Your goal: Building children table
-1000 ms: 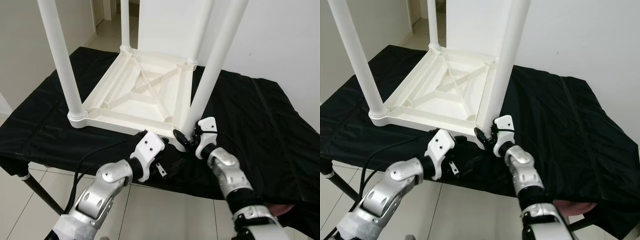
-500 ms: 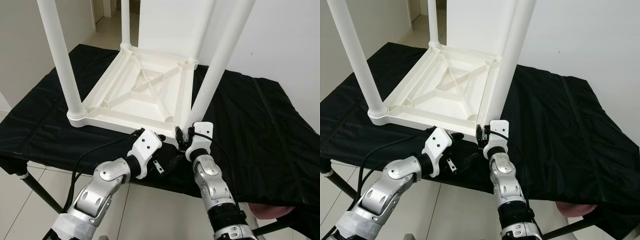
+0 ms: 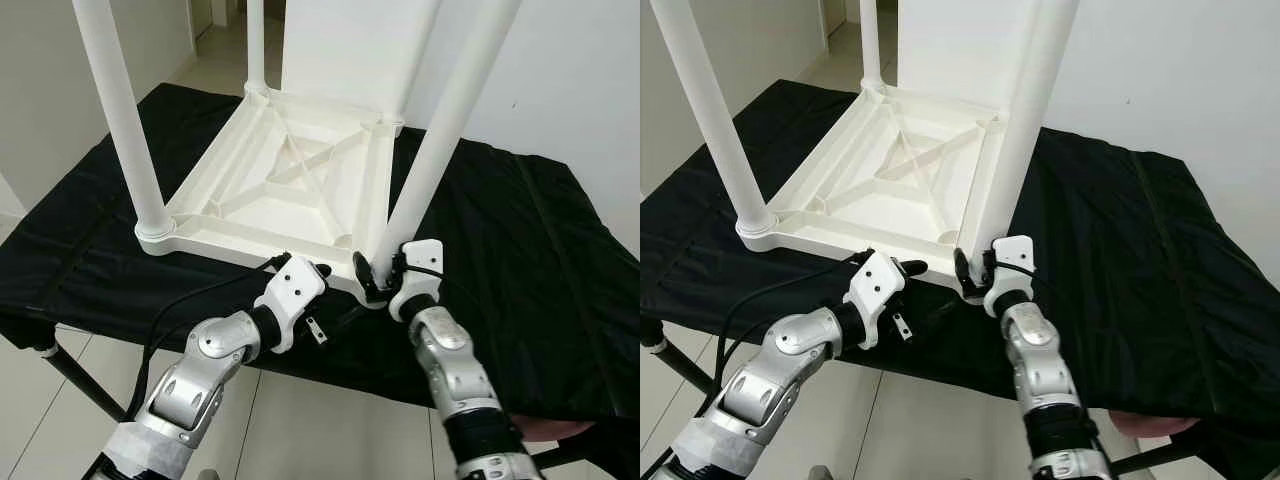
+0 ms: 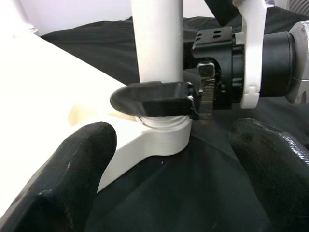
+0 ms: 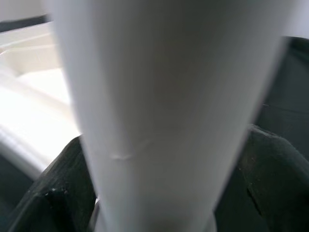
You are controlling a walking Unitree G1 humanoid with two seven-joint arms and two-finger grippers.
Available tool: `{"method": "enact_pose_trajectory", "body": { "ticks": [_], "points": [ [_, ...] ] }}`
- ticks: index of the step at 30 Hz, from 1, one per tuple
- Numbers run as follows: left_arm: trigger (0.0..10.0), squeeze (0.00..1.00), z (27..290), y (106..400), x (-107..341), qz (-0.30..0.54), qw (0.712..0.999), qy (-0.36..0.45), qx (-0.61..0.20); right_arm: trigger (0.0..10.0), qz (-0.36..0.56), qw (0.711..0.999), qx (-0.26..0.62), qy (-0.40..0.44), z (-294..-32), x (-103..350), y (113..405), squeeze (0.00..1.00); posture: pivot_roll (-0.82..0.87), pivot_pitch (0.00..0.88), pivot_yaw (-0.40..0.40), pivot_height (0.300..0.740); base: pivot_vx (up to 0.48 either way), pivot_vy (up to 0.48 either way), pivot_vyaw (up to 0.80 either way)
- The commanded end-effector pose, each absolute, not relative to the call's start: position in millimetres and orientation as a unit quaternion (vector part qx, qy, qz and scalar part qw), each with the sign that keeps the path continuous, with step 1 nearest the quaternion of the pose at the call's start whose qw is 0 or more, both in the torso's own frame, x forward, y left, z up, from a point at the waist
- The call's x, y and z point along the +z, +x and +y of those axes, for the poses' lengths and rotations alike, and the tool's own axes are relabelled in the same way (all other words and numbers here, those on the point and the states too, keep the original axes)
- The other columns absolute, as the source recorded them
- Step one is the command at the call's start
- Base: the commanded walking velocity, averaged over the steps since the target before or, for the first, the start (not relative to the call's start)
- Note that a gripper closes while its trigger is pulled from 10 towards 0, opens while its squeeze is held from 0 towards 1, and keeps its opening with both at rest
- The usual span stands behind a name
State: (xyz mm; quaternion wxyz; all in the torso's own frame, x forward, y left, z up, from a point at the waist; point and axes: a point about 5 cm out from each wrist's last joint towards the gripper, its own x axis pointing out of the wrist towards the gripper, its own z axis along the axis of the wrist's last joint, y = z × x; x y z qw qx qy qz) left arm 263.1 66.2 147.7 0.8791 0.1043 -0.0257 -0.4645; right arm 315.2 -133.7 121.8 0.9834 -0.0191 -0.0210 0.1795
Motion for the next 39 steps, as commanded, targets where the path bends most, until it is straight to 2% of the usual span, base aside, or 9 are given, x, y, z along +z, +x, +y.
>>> {"method": "enact_pose_trajectory", "body": {
  "ticks": [1, 13, 14, 15, 16, 17, 30, 32, 39],
  "points": [
    [10.0, 0.0, 67.2, 264.5, 145.6, -0.025, 0.888, 0.11, -0.447, 10.0, -0.023, 0.976, 0.214, -0.026, -137.1, 123.2, 319.0, 0.0, -0.02, 0.0, -0.087, 0.74, 0.0, 0.0, 0.0],
    [10.0, 0.0, 58.1, 260.6, 146.8, -0.029, 0.879, 0.108, -0.463, 10.0, 0.001, 0.928, 0.366, -0.075, -134.1, 126.6, 341.8, 0.0, -0.04, 0.0, -0.057, 0.74, 0.0, 0.0, 0.0],
    [10.0, 0.0, 57.3, 260.6, 147.3, -0.03, 0.879, 0.108, -0.464, 4.9, 0.014, 0.923, 0.377, -0.078, -134.6, 123.6, 344.2, 0.0, -0.03, 0.0, -0.056, 0.74, 0.0, 0.0, 0.0],
    [10.0, 0.0, 57.3, 260.6, 147.3, -0.03, 0.879, 0.108, -0.464, 4.9, 0.014, 0.923, 0.377, -0.078, -134.6, 123.6, 344.2, 0.0, -0.03, 0.0, -0.056, 0.74, 0.0, 0.0, 0.0],
    [10.0, 0.0, 56.9, 260.7, 147.7, -0.03, 0.879, 0.107, -0.464, 1.6, 0.022, 0.92, 0.383, -0.082, -135.6, 121.4, 345.5, 0.0, -0.03, 0.0, -0.056, 0.74, 0.0, 0.0, 0.0],
    [10.0, 0.0, 56.5, 260.9, 148.1, -0.031, 0.878, 0.107, -0.465, 0.0, 0.029, 0.919, 0.385, -0.084, -137.0, 119.8, 346.6, 0.0, -0.03, 0.0, -0.061, 0.74, 0.0, 0.0, 0.0],
    [10.0, 0.0, 56.5, 263.4, 151.3, -0.038, 0.882, 0.105, -0.458, 0.0, 0.051, 0.915, 0.393, -0.077, -146.2, 112.8, 346.4, 0.0, -0.02, 0.0, -0.079, 0.74, 0.0, 0.0, 0.0],
    [10.0, 0.0, 54.9, 263.3, 152.1, -0.04, 0.883, 0.102, -0.456, 10.0, 0.04, 0.926, 0.369, -0.072, -146.8, 115.0, 348.0, 0.0, -0.03, 0.0, -0.082, 0.74, 0.0, 0.0, 0.0],
    [10.0, 0.0, 53.5, 262.6, 150.3, -0.037, 0.883, 0.101, -0.456, 10.0, 0.048, 0.96, 0.269, -0.06, -143.0, 112.5, 353.7, 0.0, -0.03, 0.0, -0.075, 0.74, 0.0, 0.0, 0.0]
  ]
}}
